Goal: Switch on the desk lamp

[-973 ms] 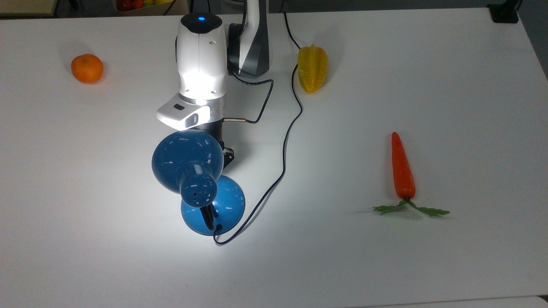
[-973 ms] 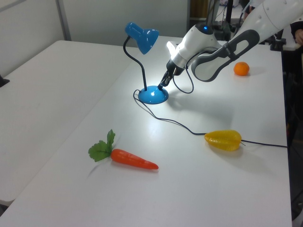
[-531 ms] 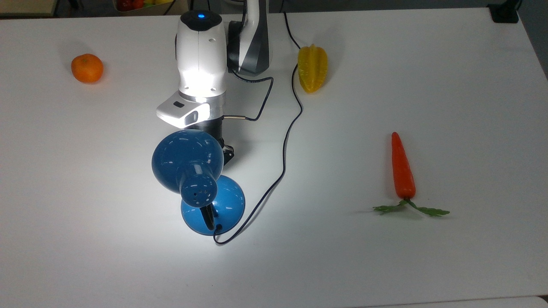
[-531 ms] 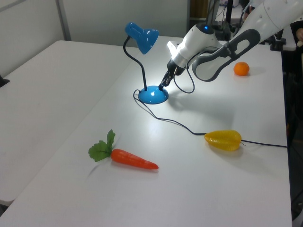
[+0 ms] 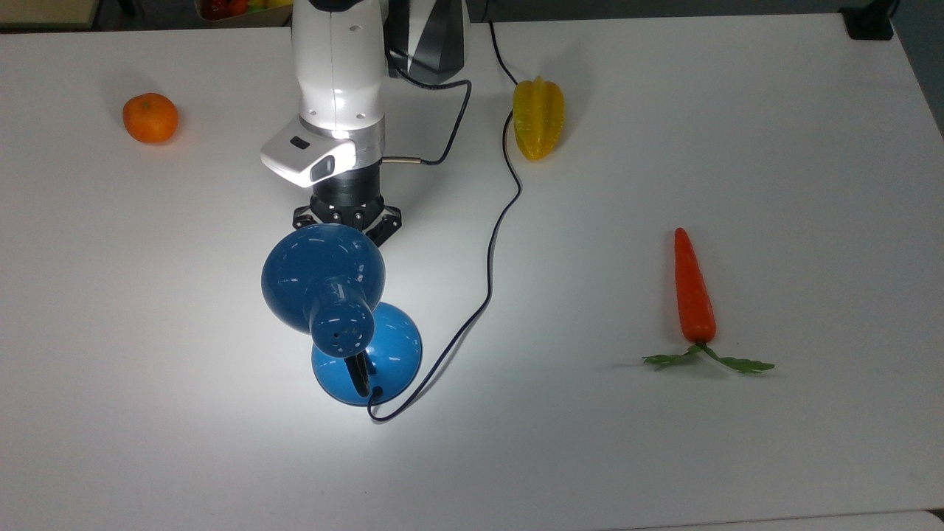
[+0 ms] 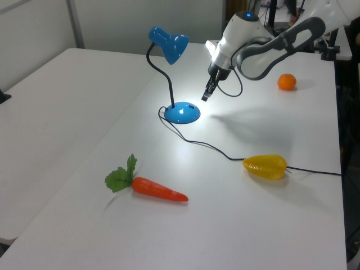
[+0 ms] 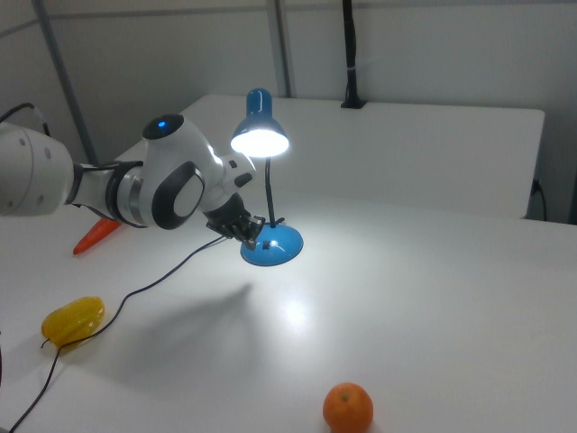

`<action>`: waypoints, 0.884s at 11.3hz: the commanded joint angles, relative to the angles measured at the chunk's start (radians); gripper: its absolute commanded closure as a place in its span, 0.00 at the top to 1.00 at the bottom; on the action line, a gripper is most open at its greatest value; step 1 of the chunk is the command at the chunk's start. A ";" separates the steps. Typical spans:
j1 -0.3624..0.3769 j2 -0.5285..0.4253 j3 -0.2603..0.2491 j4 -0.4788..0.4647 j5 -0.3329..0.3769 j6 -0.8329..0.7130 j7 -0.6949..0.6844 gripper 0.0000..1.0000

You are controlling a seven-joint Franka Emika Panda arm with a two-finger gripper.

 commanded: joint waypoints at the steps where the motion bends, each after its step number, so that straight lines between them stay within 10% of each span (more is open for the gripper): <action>1: 0.012 -0.136 0.000 -0.040 -0.011 -0.269 0.004 0.22; 3: 0.015 -0.204 0.000 -0.038 -0.010 -0.411 0.007 0.96; 10: 0.017 -0.403 -0.010 0.083 0.001 -0.829 0.214 1.00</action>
